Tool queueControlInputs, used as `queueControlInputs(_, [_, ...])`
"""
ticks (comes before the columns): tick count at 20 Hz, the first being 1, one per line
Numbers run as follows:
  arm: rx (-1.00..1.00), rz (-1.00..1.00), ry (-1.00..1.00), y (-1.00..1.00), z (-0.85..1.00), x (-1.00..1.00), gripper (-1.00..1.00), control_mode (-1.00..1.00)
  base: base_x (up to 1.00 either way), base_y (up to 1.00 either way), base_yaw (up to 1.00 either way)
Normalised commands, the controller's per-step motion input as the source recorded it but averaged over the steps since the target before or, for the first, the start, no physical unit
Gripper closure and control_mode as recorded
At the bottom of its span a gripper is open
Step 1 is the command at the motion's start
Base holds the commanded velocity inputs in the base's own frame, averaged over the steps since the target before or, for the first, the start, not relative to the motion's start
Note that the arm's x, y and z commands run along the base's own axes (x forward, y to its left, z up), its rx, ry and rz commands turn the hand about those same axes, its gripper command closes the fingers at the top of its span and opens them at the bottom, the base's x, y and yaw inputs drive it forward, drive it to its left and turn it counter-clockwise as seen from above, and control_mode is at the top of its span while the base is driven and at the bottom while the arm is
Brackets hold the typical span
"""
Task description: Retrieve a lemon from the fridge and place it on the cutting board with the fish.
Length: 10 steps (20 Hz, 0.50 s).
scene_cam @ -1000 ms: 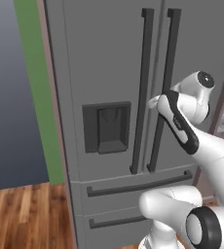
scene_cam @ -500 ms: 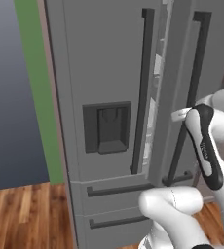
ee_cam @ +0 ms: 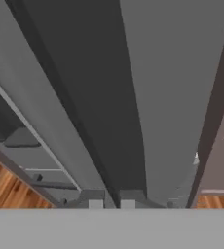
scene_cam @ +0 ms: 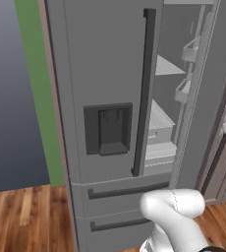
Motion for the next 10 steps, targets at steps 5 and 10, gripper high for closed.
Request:
queueControlInputs(5, [0.02, -0.01, 0.05, -0.82, 0.03, -0.91, 1.00, -1.00, 0.00, 0.00, 0.00])
queueControlInputs(10, [-0.01, -0.07, 0.11, -0.24, 0.09, -0.61, -1.00, -1.00, 0.00, 0.00, 0.00])
